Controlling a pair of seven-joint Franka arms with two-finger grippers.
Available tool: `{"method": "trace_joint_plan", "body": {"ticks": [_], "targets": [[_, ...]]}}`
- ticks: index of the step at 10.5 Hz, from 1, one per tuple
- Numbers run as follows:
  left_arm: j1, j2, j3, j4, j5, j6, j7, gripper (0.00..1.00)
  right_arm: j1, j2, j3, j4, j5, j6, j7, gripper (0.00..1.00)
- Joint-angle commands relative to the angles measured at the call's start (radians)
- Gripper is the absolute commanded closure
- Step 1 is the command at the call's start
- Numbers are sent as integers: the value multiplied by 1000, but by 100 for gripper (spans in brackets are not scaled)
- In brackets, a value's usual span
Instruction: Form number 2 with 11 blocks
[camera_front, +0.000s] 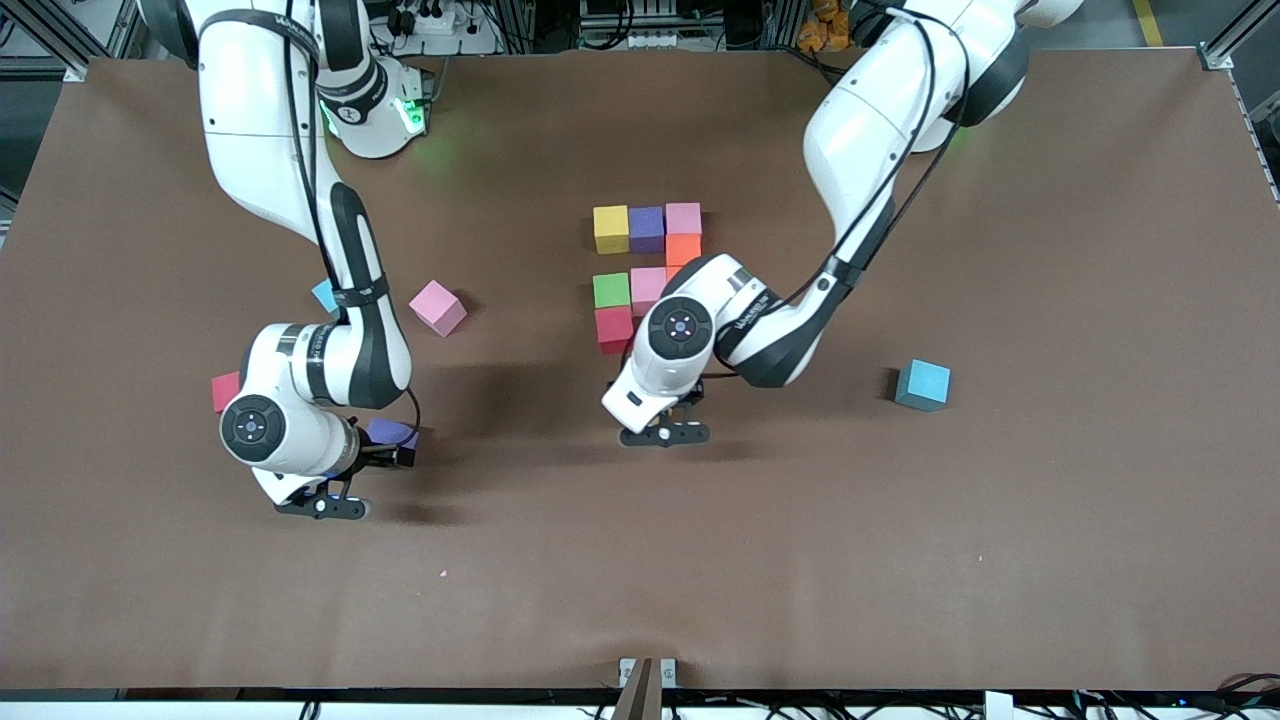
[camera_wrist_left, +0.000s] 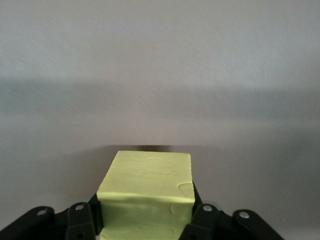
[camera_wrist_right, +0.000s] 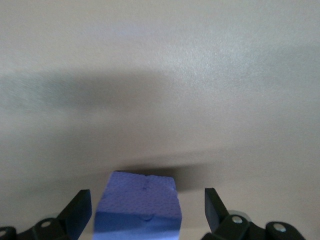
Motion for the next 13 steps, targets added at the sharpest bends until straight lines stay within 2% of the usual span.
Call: {"method": "trace_joint_plan", "body": {"ticks": [1, 4, 5, 6, 7, 11, 13], "targets": [[-36, 20, 15, 41, -32, -2, 7, 63, -19, -9, 31, -30, -3, 13, -42, 0], [-53, 20, 12, 36, -33, -3, 12, 63, -16, -15, 41, -53, 0, 6, -41, 2], [-54, 20, 10, 35, -33, -2, 12, 63, -16, -18, 41, -53, 0, 3, -39, 36], [-66, 20, 13, 32, -50, -3, 12, 63, -16, -19, 41, -52, 19, 1, -39, 63], [-70, 22, 15, 29, -65, -3, 10, 63, -16, -21, 41, -52, 51, 0, -41, 70], [-76, 23, 16, 17, -69, -8, 12, 63, -17, -36, 34, -11, 62, -57, -31, 70], [-77, 26, 16, 16, -70, -10, 9, 63, -23, -36, 34, 10, 109, -76, -21, 70]]}}
